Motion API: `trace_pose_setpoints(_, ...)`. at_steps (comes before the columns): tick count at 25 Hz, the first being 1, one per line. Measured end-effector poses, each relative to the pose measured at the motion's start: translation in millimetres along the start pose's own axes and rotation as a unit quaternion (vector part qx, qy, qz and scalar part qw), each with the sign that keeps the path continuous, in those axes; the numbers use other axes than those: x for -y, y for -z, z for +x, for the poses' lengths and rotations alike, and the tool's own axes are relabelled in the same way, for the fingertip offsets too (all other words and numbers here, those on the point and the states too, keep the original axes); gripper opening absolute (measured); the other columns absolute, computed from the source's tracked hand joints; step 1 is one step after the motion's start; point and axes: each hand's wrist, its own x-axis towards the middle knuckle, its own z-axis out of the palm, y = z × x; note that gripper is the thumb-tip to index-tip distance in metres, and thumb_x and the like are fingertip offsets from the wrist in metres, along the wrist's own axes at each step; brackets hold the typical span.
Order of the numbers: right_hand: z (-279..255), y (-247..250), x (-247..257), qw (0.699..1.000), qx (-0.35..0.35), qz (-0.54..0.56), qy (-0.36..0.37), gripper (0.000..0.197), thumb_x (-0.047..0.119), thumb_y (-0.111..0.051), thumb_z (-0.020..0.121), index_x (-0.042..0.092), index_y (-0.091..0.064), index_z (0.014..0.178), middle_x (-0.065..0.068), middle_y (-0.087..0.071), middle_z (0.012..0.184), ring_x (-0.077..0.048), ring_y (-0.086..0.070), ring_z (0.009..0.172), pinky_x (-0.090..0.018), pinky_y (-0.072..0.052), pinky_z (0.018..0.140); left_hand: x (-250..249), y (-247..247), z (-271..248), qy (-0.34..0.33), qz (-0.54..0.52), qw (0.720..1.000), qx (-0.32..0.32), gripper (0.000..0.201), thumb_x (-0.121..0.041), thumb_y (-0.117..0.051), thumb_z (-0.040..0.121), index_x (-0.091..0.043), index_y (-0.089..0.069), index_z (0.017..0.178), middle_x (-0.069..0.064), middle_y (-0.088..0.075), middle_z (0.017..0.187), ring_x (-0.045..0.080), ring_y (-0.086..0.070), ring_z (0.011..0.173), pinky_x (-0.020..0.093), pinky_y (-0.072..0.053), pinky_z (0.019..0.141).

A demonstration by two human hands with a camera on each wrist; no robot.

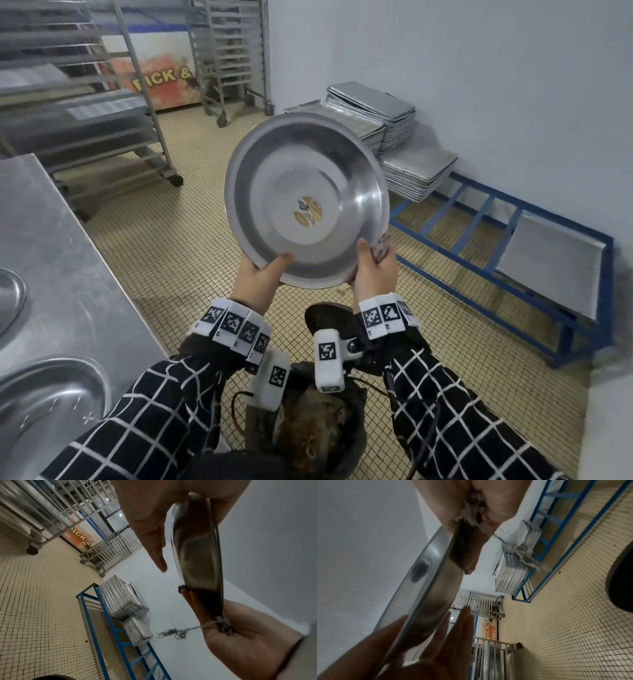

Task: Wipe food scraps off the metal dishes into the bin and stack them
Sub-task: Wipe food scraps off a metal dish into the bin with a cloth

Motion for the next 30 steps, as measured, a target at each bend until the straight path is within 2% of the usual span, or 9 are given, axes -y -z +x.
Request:
trace_pose_setpoints(3,-2,-2,-1,0.998,0.043,-0.054,0.004,0.002,0.035,-0.052,0.096,0.037,-0.051,0.094,0.012,-0.062,0.091,-0.014,-0.064,0.089,-0.044,-0.056,0.082,2,9,6,0.049,-0.045,0.997,-0.031,0.021,-0.010,-0.059,0.088,-0.017,-0.054,0.108,0.005,-0.064,0.100,0.030,-0.063,0.098,0.039,-0.057,0.075)
trace_pose_setpoints(7,-9,11,-2,0.976,0.082,-0.181,0.087,0.021,0.035,-0.045,0.098,0.029,-0.054,0.117,0.023,-0.056,0.086,0.014,-0.056,0.075,-0.005,-0.047,0.064,1,27,15,0.055,-0.021,0.996,-0.066,0.020,-0.011,-0.055,0.089,-0.030,-0.052,0.095,0.003,-0.062,0.103,0.031,-0.060,0.103,0.051,-0.052,0.088)
trace_pose_setpoints(11,-27,9,-14,0.910,0.232,-0.274,0.205,0.038,0.036,-0.047,0.095,0.025,-0.047,0.132,0.007,-0.058,0.124,-0.001,-0.057,0.110,-0.025,-0.052,0.092,-2,29,12,0.018,0.041,0.999,-0.028,0.014,-0.014,-0.051,0.094,-0.024,-0.055,0.104,0.005,-0.063,0.103,0.030,-0.061,0.102,0.048,-0.052,0.088)
trace_pose_setpoints(14,-50,-7,-24,0.805,0.380,-0.354,0.288,0.053,0.043,-0.040,0.094,0.020,-0.034,0.143,-0.001,-0.041,0.145,-0.013,-0.037,0.135,-0.033,-0.035,0.111,-3,22,9,-0.012,0.023,1.000,-0.007,0.026,-0.015,-0.051,0.096,-0.020,-0.052,0.121,-0.001,-0.064,0.107,0.020,-0.062,0.102,0.033,-0.054,0.082)
trace_pose_setpoints(17,-54,-10,-31,0.735,0.396,-0.428,0.347,0.065,0.051,-0.025,0.097,0.016,-0.015,0.152,-0.003,-0.018,0.158,-0.014,-0.009,0.147,-0.032,-0.013,0.119,-12,17,10,-0.042,-0.004,0.999,0.007,0.026,-0.016,-0.049,0.097,-0.031,-0.052,0.118,-0.013,-0.065,0.104,0.002,-0.063,0.093,0.017,-0.053,0.071)
trace_pose_setpoints(21,-7,7,-33,0.662,0.315,-0.582,0.351,0.061,0.048,-0.010,0.099,0.017,-0.014,0.152,-0.004,-0.015,0.159,-0.020,-0.010,0.147,-0.040,-0.011,0.120,-20,20,15,-0.036,-0.014,0.999,0.008,0.019,-0.021,-0.049,0.097,-0.034,-0.053,0.112,-0.009,-0.067,0.097,0.009,-0.066,0.083,0.021,-0.052,0.059)
trace_pose_setpoints(24,7,7,-28,0.663,0.276,-0.611,0.334,0.068,0.047,-0.003,0.094,0.014,-0.020,0.151,-0.008,-0.020,0.158,-0.024,-0.013,0.146,-0.036,-0.004,0.117,-19,18,20,-0.043,-0.005,0.999,0.004,0.022,-0.024,-0.050,0.097,-0.032,-0.053,0.117,-0.006,-0.067,0.104,0.015,-0.066,0.091,0.026,-0.055,0.067)
trace_pose_setpoints(27,-26,-11,-22,0.722,0.313,-0.507,0.353,0.061,0.043,-0.009,0.098,0.014,-0.029,0.148,-0.007,-0.030,0.154,-0.020,-0.019,0.145,-0.036,-0.006,0.119,-19,11,24,-0.059,-0.018,0.998,-0.011,0.024,-0.023,-0.050,0.097,-0.030,-0.054,0.120,-0.007,-0.066,0.112,0.012,-0.063,0.104,0.028,-0.051,0.085)
trace_pose_setpoints(30,-43,-12,-25,0.761,0.295,-0.456,0.354,0.053,0.038,-0.018,0.101,0.016,-0.036,0.145,-0.003,-0.036,0.151,-0.017,-0.023,0.144,-0.041,-0.015,0.120,-24,7,25,-0.068,-0.030,0.997,-0.022,0.023,-0.021,-0.049,0.098,-0.025,-0.054,0.120,-0.010,-0.066,0.106,0.007,-0.063,0.099,0.020,-0.050,0.080)
